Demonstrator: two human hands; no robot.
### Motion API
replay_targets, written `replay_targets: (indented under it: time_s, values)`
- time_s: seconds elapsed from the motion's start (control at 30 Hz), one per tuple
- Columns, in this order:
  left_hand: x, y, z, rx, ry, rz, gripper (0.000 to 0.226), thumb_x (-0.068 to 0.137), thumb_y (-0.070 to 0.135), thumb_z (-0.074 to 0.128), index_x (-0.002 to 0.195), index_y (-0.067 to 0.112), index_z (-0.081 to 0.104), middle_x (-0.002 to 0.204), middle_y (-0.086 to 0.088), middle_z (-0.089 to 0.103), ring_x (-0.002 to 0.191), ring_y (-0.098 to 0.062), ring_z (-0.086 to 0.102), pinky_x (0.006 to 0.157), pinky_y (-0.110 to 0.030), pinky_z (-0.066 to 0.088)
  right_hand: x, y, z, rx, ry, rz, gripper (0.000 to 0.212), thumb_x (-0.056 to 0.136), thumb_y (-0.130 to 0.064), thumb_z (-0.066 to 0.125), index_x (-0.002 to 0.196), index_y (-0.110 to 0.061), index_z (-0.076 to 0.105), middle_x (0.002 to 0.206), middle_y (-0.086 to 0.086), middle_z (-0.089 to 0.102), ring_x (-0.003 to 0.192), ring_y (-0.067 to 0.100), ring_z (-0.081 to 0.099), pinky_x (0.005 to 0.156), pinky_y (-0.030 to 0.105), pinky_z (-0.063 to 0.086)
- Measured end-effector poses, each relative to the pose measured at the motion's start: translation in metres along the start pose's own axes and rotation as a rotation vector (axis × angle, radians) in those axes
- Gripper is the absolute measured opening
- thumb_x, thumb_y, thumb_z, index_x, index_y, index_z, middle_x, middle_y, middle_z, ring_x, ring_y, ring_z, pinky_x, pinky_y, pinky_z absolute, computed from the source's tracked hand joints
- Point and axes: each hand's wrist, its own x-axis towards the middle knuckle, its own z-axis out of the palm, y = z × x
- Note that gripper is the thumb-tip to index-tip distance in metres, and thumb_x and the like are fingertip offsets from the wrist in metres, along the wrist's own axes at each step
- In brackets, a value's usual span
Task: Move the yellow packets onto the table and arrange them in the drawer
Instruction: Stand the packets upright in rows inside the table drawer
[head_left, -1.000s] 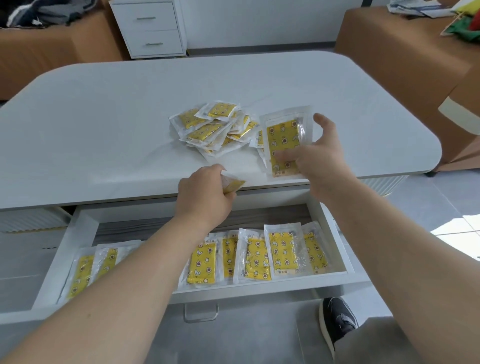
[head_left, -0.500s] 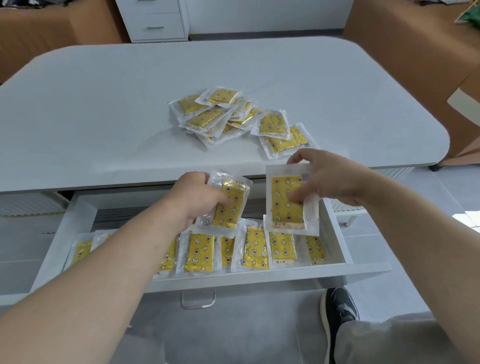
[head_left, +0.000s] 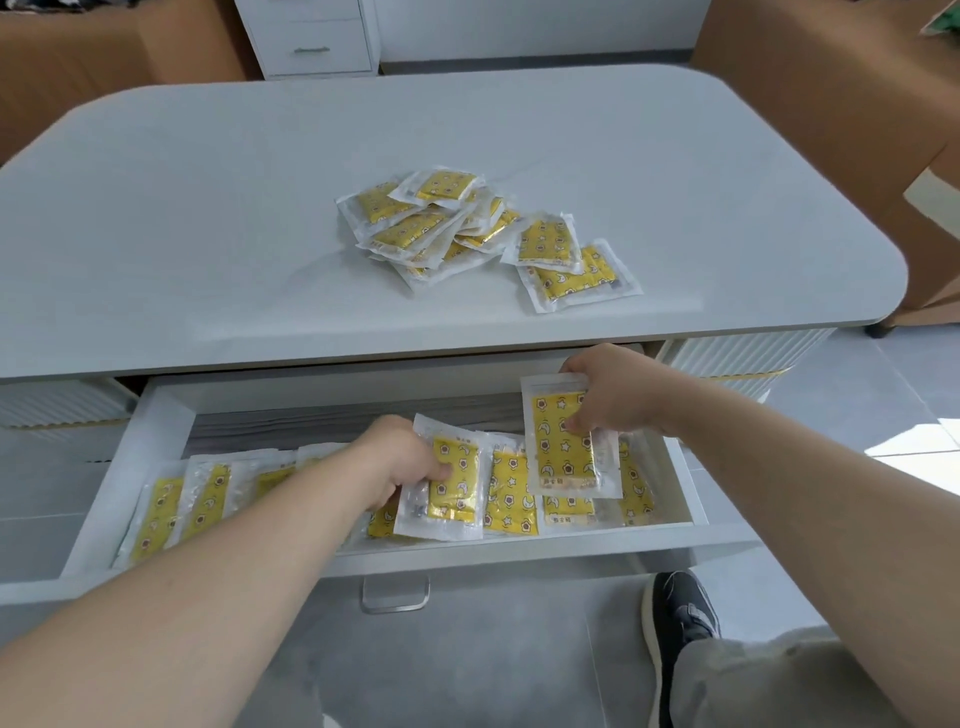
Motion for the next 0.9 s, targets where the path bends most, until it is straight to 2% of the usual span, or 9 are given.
replay_targets:
  time_s: [0.1,0.2,0.3,0.4,0.47,0.6,0.67,0.77,0.9]
  values:
    - [0.001,0.0,0.005,0.077,0.022,0.025,0.053,0.07,0.022,0.093,0.115,0.01,0.068,0.108,-0.011,0.072,0.097,-0.031,0.07,0.088,-0.044,0.059,0.001,-0.003,0.003,-0.003,-0.013,0.005,0.056,0.085,-0.012,0.078,0.137,-0.014,0.058,0.107,0.004,0.071,0.089,0.022,0.069,0.065,0.028,0.053]
    - [-0.009,0.002,0.003,0.479,0.141,0.162,0.068,0.074,0.046,0.086,0.126,0.01,0.06,0.114,-0.005,0.067,0.104,-0.024,0.064,0.082,-0.032,0.053,0.002,-0.005,0.008,-0.036,-0.024,-0.008,0.066,0.085,-0.015,0.079,0.145,-0.014,0.051,0.113,0.004,0.068,0.09,0.021,0.067,0.06,0.024,0.049]
    - [-0.023,0.005,0.0,0.766,0.231,0.225,0.078,0.074,0.065,0.076,0.127,0.015,0.05,0.104,0.003,0.06,0.093,-0.02,0.06,0.063,-0.03,0.046,0.004,-0.005,0.018,-0.049,-0.057,-0.014,0.076,0.085,-0.016,0.08,0.151,-0.015,0.044,0.128,0.007,0.064,0.099,0.024,0.063,0.076,0.028,0.05]
    - [-0.033,0.01,0.001,0.903,0.269,0.211,0.095,0.077,0.07,0.07,0.145,0.015,0.034,0.118,0.001,0.063,0.103,-0.022,0.063,0.061,-0.03,0.043,0.006,-0.005,0.032,-0.07,-0.098,-0.027,0.079,0.086,-0.018,0.08,0.153,-0.015,0.04,0.14,0.008,0.058,0.116,0.028,0.06,0.088,0.031,0.047]
    - [-0.038,0.014,0.002,0.934,0.296,0.228,0.093,0.078,0.07,0.068,0.145,0.016,0.032,0.114,0.001,0.065,0.1,-0.022,0.064,0.06,-0.03,0.043,0.008,-0.006,0.041,-0.078,-0.107,-0.032,0.079,0.087,-0.017,0.078,0.155,-0.014,0.038,0.145,0.009,0.054,0.126,0.03,0.057,0.097,0.034,0.047]
    - [-0.049,0.024,-0.001,0.902,0.336,0.31,0.069,0.085,0.06,0.069,0.13,0.017,0.04,0.09,0.004,0.056,0.085,-0.021,0.057,0.053,-0.029,0.037,0.012,-0.006,0.054,-0.164,-0.122,-0.051,0.078,0.09,-0.02,0.076,0.156,-0.012,0.035,0.153,0.009,0.047,0.135,0.03,0.05,0.106,0.036,0.044]
    - [-0.058,0.03,-0.007,0.882,0.322,0.336,0.064,0.087,0.061,0.065,0.128,0.018,0.042,0.097,0.003,0.057,0.092,-0.023,0.059,0.061,-0.031,0.042,0.014,-0.005,0.062,-0.259,-0.119,-0.052,0.073,0.089,-0.026,0.077,0.151,-0.012,0.041,0.147,0.01,0.051,0.128,0.03,0.054,0.102,0.036,0.047]
    - [-0.067,0.035,-0.015,0.813,0.307,0.381,0.062,0.09,0.058,0.063,0.135,0.019,0.043,0.115,0.002,0.06,0.105,-0.024,0.06,0.073,-0.034,0.05,0.015,-0.003,0.072,-0.406,-0.062,-0.029,0.068,0.082,-0.04,0.081,0.138,-0.02,0.049,0.134,0.008,0.053,0.106,0.028,0.061,0.091,0.04,0.056]
    - [-0.073,0.039,-0.02,0.702,0.336,0.44,0.056,0.091,0.054,0.064,0.133,0.02,0.047,0.109,0.002,0.059,0.099,-0.022,0.06,0.081,-0.039,0.056,0.011,-0.006,0.077,-0.517,0.045,0.006,0.082,0.078,-0.05,0.082,0.141,-0.02,0.04,0.134,0.013,0.043,0.11,0.028,0.056,0.09,0.042,0.058]
